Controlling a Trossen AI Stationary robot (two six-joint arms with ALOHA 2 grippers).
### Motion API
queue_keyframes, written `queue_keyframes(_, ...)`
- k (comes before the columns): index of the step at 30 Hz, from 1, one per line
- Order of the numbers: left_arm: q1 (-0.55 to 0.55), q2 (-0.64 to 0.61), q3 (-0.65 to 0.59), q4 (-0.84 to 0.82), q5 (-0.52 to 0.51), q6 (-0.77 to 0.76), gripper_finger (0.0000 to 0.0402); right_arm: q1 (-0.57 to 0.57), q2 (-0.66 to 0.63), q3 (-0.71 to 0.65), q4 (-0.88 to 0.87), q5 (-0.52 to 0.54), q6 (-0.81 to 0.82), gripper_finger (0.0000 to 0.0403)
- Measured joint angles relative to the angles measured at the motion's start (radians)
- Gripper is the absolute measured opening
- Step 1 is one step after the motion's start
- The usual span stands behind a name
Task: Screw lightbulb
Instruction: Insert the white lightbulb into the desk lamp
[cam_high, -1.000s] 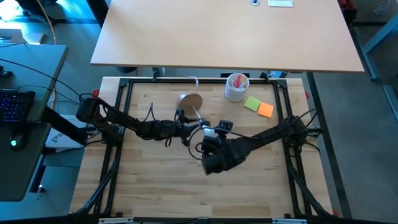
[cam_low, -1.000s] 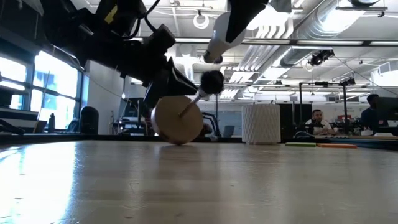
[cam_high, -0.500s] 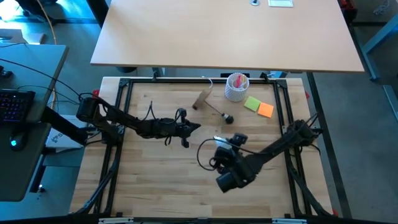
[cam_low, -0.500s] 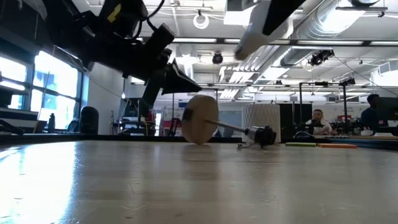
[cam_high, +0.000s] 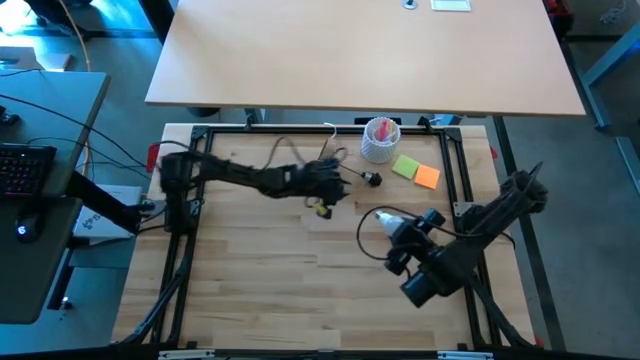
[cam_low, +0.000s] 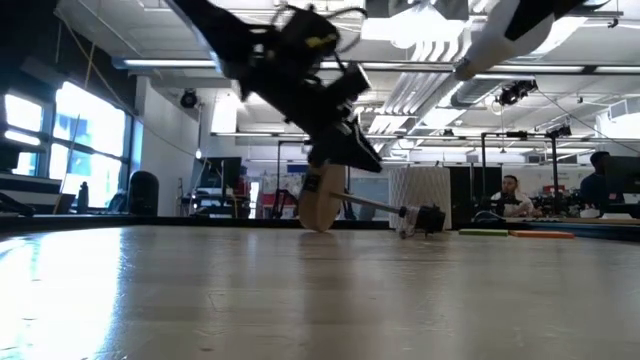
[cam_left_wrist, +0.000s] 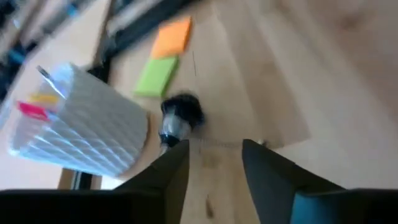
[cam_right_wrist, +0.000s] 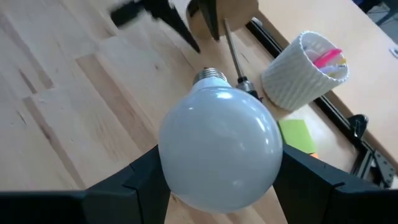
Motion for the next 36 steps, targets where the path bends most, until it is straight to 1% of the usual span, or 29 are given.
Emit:
queue_keyframes(4,0.013,0.135,0.208,-0.150,-0.090,0.035,0.0169,0.027,-0.018,-0.034,0.002,0.013,0.048,0.0231)
queue_keyframes(6,0.020,0.189,0.300,-0.211,-0.112,0.056,0.0173,0.039,-0.019,-0.037,0.003,0.017,0.052,0.0231)
queue_keyframes(9,0.029,0.260,0.403,-0.309,-0.149,0.089,0.0174,0.048,-0.017,-0.038,0.009,0.020,0.051,0.0231)
queue_keyframes(12,0.040,0.322,0.478,-0.374,-0.192,0.132,0.0174,0.058,-0.016,-0.038,0.017,0.020,0.051,0.0231)
queue_keyframes(15,0.049,0.375,0.533,-0.411,-0.230,0.157,0.0174,0.071,-0.015,-0.038,0.021,0.020,0.051,0.0231)
queue_keyframes(19,0.058,0.426,0.563,-0.408,-0.315,0.171,0.0174,0.085,-0.015,-0.038,0.036,0.028,0.051,0.0231)
queue_keyframes(25,0.075,0.442,0.570,-0.417,-0.323,0.186,0.0170,0.101,-0.015,-0.038,0.059,0.059,0.051,0.0231)
queue_keyframes(28,0.078,0.439,0.570,-0.418,-0.322,0.174,0.0150,0.101,-0.015,-0.038,0.066,0.066,0.051,0.0231)
queue_keyframes(31,0.074,0.433,0.570,-0.404,-0.315,0.171,0.0111,0.101,-0.015,-0.037,0.066,0.066,0.051,0.0231)
queue_keyframes(32,0.073,0.429,0.570,-0.408,-0.303,0.169,0.0094,0.101,-0.014,-0.037,0.066,0.066,0.051,0.0231)
queue_keyframes(35,0.072,0.424,0.571,-0.415,-0.220,0.150,0.0038,0.101,-0.014,-0.037,0.070,0.065,0.051,0.0231)
queue_keyframes(36,0.074,0.422,0.571,-0.417,-0.188,0.116,0.0029,0.101,-0.014,-0.037,0.072,0.065,0.051,0.0231)
